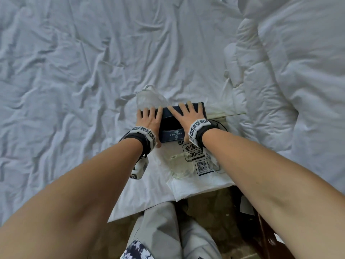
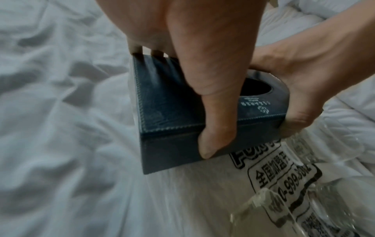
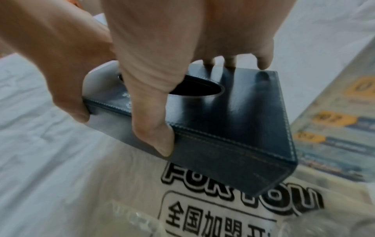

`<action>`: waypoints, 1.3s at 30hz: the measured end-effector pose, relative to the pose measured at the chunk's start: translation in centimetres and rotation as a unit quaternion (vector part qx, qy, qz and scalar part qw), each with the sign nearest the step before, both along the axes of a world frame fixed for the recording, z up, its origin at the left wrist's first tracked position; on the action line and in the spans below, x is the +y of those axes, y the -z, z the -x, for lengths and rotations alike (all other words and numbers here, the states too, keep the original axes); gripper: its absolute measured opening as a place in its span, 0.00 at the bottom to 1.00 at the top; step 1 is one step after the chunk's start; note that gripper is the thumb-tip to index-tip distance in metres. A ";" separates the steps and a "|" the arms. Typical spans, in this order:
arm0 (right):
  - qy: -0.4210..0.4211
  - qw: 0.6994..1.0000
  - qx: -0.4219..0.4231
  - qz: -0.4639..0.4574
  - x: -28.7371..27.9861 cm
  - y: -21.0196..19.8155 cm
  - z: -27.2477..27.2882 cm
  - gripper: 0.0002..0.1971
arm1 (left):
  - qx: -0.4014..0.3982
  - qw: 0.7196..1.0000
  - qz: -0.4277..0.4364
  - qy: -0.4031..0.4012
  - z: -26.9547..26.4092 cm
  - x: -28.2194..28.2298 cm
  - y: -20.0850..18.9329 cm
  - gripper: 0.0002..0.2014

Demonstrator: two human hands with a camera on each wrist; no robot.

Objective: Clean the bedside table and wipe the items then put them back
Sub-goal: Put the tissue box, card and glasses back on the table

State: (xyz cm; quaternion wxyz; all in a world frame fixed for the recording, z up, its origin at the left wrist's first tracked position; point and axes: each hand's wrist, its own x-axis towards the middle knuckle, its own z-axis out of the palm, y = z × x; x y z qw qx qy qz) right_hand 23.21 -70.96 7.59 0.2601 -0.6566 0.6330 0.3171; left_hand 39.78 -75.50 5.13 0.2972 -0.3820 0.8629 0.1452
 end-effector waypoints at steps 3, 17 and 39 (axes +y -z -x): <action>0.007 0.999 0.003 0.034 -0.9 -3.2 -0.9 0.78 | 0.005 0.999 0.031 0.022 -0.8 -2.1 -3.9 0.72; 0.076 0.970 0.065 0.220 1.3 -26.6 2.4 0.70 | 0.113 0.976 0.145 0.115 3.0 -4.8 -27.7 0.71; 0.051 0.915 0.293 0.274 35.7 -49.9 13.2 0.71 | 0.272 0.946 -0.040 0.171 23.2 23.2 -50.5 0.28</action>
